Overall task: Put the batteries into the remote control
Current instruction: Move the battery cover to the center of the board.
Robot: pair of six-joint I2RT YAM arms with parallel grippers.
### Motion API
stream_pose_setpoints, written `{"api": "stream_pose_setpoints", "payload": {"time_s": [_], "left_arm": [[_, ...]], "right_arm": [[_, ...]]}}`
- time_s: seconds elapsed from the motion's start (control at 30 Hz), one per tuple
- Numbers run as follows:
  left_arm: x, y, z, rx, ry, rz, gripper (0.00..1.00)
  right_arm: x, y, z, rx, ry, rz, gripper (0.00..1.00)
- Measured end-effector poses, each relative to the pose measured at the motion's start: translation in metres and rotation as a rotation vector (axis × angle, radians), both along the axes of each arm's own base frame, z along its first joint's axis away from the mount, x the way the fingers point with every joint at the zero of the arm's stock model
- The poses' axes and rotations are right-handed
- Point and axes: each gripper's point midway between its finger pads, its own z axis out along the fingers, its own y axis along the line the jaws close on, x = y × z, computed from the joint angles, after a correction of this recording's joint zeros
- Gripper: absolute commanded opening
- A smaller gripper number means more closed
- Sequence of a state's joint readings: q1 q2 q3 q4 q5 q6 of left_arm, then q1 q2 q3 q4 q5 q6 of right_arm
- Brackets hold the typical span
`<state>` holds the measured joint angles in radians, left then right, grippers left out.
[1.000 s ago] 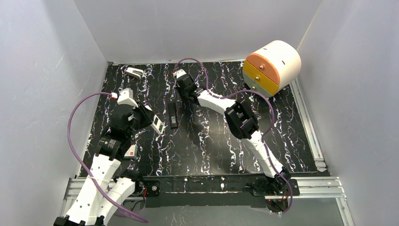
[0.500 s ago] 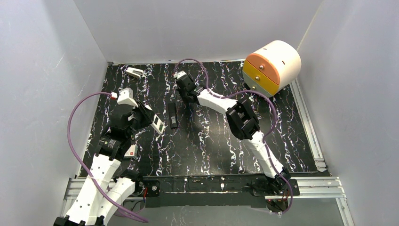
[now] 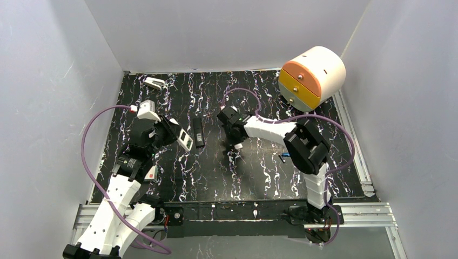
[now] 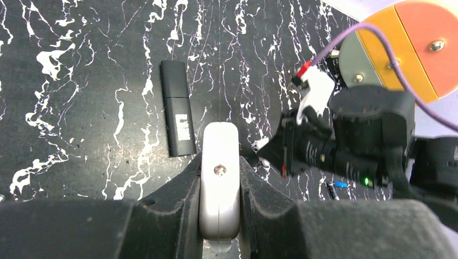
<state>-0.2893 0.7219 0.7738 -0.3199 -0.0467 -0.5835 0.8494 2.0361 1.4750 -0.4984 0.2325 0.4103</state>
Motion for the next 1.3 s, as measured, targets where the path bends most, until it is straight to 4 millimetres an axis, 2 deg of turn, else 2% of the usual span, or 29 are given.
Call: {"api": "stream_pose_setpoints", "payload": {"time_s": [0.13, 0.27, 0.33, 0.37, 0.47, 0.8, 0.83, 0.93, 1.03, 1.3], "left_arm": [[0.003, -0.002, 0.002, -0.008, -0.010, -0.004, 0.00], [0.004, -0.002, 0.005, -0.012, -0.020, -0.004, 0.00], [0.004, -0.002, 0.005, -0.012, -0.020, -0.004, 0.00], [0.004, -0.002, 0.005, -0.012, -0.020, -0.004, 0.00], [0.004, -0.002, 0.005, -0.012, -0.019, -0.004, 0.00], [0.001, -0.001, 0.009, -0.015, -0.034, -0.001, 0.00], [0.001, -0.001, 0.009, -0.015, -0.034, -0.001, 0.00], [0.001, -0.001, 0.008, -0.015, -0.033, -0.001, 0.00], [0.001, -0.001, 0.008, -0.014, -0.031, -0.002, 0.00], [0.002, -0.002, 0.008, -0.021, -0.030, -0.004, 0.00]], "right_arm": [[-0.040, -0.003, -0.002, -0.002, 0.057, -0.011, 0.01], [-0.062, -0.003, -0.003, -0.008, 0.096, -0.006, 0.01], [-0.063, -0.003, -0.003, -0.009, 0.102, -0.008, 0.03], [-0.064, -0.005, -0.003, -0.014, 0.105, -0.009, 0.08], [-0.066, -0.008, -0.002, -0.035, 0.118, -0.004, 0.15], [-0.067, -0.009, -0.004, -0.095, 0.158, 0.036, 0.23], [-0.068, -0.009, -0.004, -0.099, 0.163, 0.040, 0.22], [-0.070, -0.009, -0.005, -0.107, 0.171, 0.047, 0.10], [-0.071, -0.009, -0.005, -0.111, 0.179, 0.048, 0.01], [-0.067, -0.006, -0.004, -0.089, 0.172, 0.020, 0.01]]}}
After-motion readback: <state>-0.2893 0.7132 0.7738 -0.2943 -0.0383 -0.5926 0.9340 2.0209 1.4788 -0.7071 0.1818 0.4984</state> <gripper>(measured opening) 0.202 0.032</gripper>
